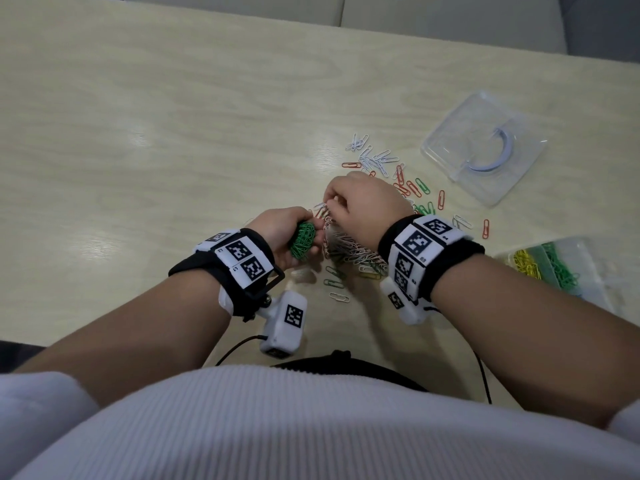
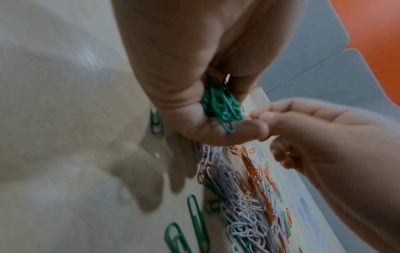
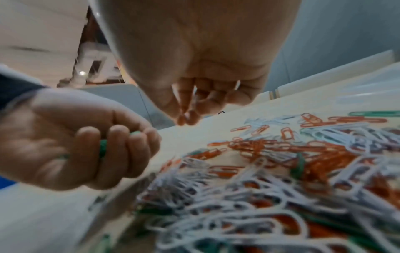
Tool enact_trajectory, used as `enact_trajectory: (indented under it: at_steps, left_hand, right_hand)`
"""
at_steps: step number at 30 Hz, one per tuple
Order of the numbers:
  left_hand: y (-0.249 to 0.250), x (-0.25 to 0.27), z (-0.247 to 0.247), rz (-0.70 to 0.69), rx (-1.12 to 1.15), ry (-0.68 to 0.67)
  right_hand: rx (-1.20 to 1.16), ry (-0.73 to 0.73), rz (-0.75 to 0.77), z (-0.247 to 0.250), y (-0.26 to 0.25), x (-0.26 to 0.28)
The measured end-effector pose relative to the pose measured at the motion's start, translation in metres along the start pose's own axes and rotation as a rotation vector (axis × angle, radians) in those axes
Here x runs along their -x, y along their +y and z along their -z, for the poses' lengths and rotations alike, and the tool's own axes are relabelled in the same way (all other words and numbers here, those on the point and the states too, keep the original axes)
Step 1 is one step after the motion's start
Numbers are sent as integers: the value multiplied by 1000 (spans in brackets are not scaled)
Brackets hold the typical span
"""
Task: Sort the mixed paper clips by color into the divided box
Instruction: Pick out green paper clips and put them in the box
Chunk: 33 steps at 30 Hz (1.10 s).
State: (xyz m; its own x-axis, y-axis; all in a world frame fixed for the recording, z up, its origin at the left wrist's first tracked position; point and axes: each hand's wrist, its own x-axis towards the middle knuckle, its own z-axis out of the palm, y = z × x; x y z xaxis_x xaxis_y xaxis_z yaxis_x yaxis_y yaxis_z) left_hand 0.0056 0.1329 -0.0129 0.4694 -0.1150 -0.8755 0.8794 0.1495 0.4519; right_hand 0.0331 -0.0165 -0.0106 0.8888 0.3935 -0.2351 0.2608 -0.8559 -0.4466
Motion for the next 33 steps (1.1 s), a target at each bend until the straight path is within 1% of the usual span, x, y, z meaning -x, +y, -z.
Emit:
enact_trajectory:
  at_steps: [3,6,10,14,17,23,27,33]
  left_hand:
    - [0,0,3,6,19,6]
    - [0,0,2,-4,3,16]
    - [0,0,0,-4,-8,16]
    - [1,0,-1,-6,-15,18]
    - [1,0,0,-6,-13,21]
    - [-1,0,-1,-4,-18,21]
    - [-1,1,-3,-4,-14,26]
    - [0,1,-2,-12,-18,34]
  right_hand:
    - [220,-80,-17,-7,9,-4]
    - [292,-54,-6,-12,14,-3]
    - [273,-53,-51,-14,13,-1]
    - [254,-120,-117,-12,12,-2]
    - [263,-164,-130,-7,12,-1]
    - [191,-84,-116,-9,15,2]
    - [215,-80,-115,-12,15,2]
    - [157,-134,-206,-9,19,-1]
